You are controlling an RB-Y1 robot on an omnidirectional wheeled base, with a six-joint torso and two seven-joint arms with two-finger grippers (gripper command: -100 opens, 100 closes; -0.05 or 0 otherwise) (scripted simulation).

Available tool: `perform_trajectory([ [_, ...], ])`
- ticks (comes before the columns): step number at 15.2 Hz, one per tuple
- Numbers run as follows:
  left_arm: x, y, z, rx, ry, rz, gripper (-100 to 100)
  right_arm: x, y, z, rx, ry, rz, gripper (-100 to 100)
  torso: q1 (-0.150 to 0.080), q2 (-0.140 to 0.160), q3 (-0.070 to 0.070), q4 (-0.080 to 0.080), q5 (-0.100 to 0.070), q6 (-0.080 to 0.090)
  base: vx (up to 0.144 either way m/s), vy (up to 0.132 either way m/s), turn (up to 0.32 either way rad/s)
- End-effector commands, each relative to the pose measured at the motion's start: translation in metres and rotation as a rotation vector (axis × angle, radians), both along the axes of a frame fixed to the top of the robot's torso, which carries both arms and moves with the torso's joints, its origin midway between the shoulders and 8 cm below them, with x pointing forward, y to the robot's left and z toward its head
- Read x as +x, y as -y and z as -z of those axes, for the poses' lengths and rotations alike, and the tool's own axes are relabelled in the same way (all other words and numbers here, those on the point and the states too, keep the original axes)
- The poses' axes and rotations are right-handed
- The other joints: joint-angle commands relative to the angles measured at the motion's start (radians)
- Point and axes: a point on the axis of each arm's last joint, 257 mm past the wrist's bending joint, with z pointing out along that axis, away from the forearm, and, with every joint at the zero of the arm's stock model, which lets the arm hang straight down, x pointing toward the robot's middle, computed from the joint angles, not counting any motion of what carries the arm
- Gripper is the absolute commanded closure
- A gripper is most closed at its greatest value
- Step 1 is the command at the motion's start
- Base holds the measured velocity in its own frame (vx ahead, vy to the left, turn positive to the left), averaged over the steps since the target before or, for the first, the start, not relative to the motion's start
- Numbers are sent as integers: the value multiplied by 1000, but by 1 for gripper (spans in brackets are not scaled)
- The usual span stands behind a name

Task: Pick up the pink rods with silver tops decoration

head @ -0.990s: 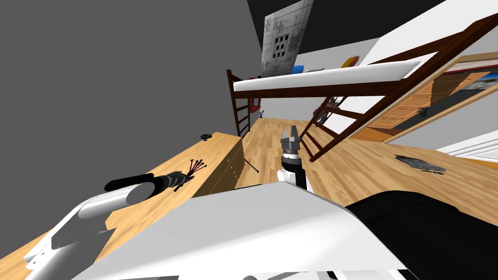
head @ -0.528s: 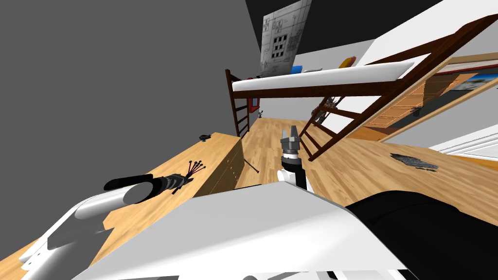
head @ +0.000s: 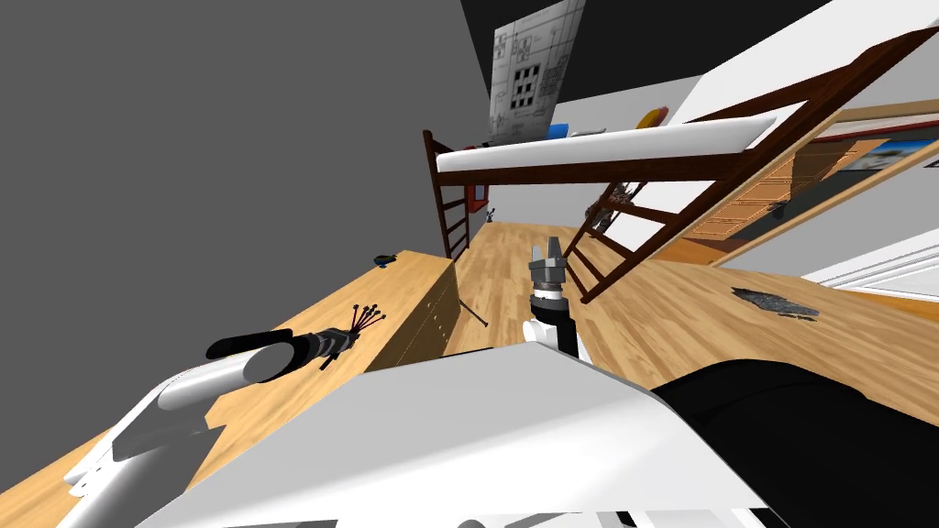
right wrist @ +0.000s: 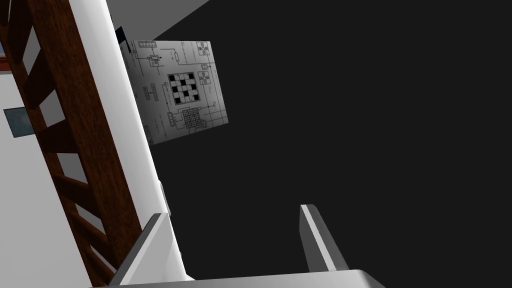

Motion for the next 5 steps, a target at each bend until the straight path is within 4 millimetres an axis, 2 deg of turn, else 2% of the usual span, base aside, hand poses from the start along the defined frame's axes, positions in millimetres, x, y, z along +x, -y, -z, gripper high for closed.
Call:
perform_trajectory([
  [1, 0, 0, 0, 0, 0, 0, 100, 0, 0, 0, 0, 0, 0, 0, 0, 0, 0, 0, 0, 0, 0, 0, 0],
  [4, -4, 5, -15, 0, -2, 6, 100, 0, 0, 0, 0, 0, 0, 0, 0, 2, 1, 1, -1, -1, -19, 4, 43],
  [5, -3, 4, -11, 2, 1, 5, 100, 0, 0, 0, 0, 0, 0, 0, 0, 3, 2, 1, -1, -1, -17, 4, 14],
])
